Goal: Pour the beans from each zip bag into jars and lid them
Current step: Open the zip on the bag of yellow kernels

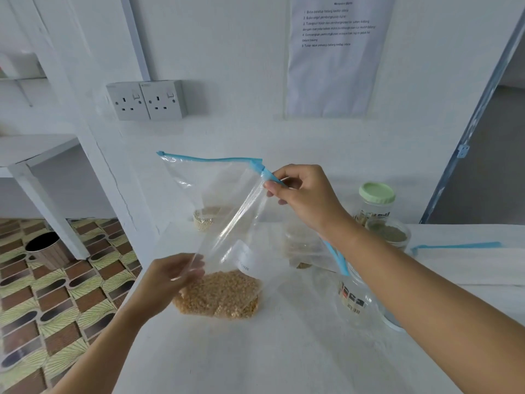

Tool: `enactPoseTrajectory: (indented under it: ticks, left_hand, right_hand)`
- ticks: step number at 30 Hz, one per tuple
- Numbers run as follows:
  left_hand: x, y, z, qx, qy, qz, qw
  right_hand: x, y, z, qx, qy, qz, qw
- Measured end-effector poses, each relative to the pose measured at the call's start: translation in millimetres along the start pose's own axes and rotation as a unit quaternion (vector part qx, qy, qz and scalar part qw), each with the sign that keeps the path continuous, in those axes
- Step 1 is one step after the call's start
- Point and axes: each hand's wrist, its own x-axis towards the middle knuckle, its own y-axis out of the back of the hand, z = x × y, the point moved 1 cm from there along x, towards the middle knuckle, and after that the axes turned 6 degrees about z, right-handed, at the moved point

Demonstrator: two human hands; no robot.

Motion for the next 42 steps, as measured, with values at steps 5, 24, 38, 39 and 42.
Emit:
enactPoseTrajectory:
  ticks: [5,24,38,39,42]
  left_hand:
    - [14.5,13.6,15.1,-0.033,-0.062,0.079,0.994]
    - [60.9,33.2,54.5,0.044,-0.057,-0.043,0.996]
    - [14.3,36.9,-3.9,-0.088,0.082,0.07,0.99]
    - [13.9,33.4,-5.1,-0.075,0.079,0.071,0.991]
    - [23.4,35.9,-5.9,-0.04,0.086,0.13,0.987]
  right_hand:
    - [7.1,-4.2,-10.7,0.001,0.067,0.026,0.997]
    - [8.2,18.9,7.7,0.002,0.027,0.084,0.996]
    - [4.9,12.1,16.6,0.019,0.018,0.092,0.995]
    - [5.1,11.5,16.8,0.018,0.019,0.092,0.995]
    - [6.3,11.9,19.3,0.018,0.012,0.099,0.995]
